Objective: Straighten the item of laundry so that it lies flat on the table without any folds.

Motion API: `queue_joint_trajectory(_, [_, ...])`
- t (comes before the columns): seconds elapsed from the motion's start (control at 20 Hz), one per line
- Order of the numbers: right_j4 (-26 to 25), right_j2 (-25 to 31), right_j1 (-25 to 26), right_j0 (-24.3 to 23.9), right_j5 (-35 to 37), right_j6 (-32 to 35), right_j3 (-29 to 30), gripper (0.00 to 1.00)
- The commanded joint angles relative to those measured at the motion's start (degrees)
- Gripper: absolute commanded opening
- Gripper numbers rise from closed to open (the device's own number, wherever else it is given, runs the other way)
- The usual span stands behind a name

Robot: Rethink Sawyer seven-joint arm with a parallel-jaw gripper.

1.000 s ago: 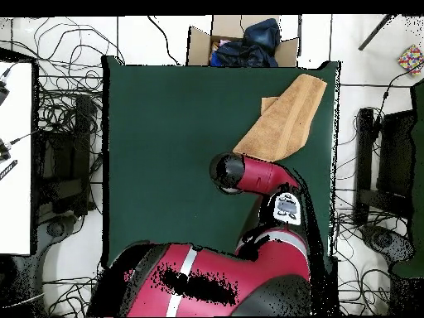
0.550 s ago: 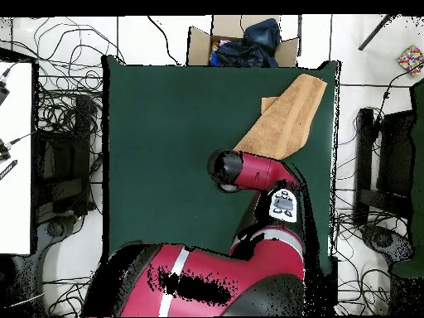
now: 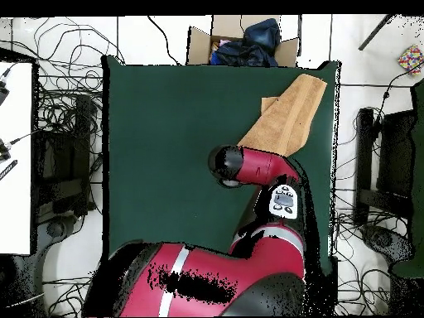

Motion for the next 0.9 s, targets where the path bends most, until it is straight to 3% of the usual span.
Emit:
queue_joint_trajectory(0.05, [-3.18, 2.56, 1.24, 0.05, 1.8, 3.03, -0.61, 0.0])
queue_joint_trajectory(0.1, [-3.33, 3.2, 0.97, -0.57, 1.53, 2.68, 0.22, 0.0])
queue_joint_trajectory(0.15, [-3.63, 3.99, 0.84, -1.16, 1.83, 2.51, 0.49, 1.0])
queue_joint_trajectory(0.9, [-2.79, 6.69, 0.74, -3.04, 3.94, 1.86, 0.69, 1.0])
